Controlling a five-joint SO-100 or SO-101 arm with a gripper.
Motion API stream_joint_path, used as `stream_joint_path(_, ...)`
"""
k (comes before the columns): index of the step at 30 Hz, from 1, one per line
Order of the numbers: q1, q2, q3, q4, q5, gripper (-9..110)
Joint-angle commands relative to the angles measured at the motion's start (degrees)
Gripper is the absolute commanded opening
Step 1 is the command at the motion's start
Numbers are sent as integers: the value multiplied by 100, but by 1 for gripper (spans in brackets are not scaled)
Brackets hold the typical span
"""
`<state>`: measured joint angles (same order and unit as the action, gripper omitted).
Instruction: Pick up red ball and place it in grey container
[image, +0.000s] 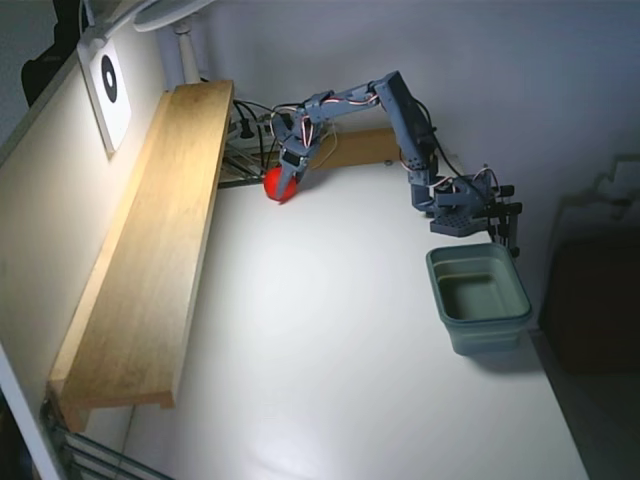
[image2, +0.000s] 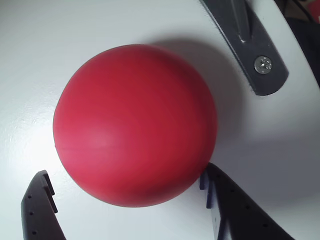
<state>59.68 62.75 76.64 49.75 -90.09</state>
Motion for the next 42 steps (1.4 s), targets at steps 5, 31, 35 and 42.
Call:
stream_joint_path(5,41,-630,-1446,453,9,38)
stream_joint_path(31,41,-1965,-3662,1333,9,23)
stream_joint_path(35,41,-1965,-3662,1333,9,23)
stream_joint_path(42,41,-1965,-3662,1333,9,23)
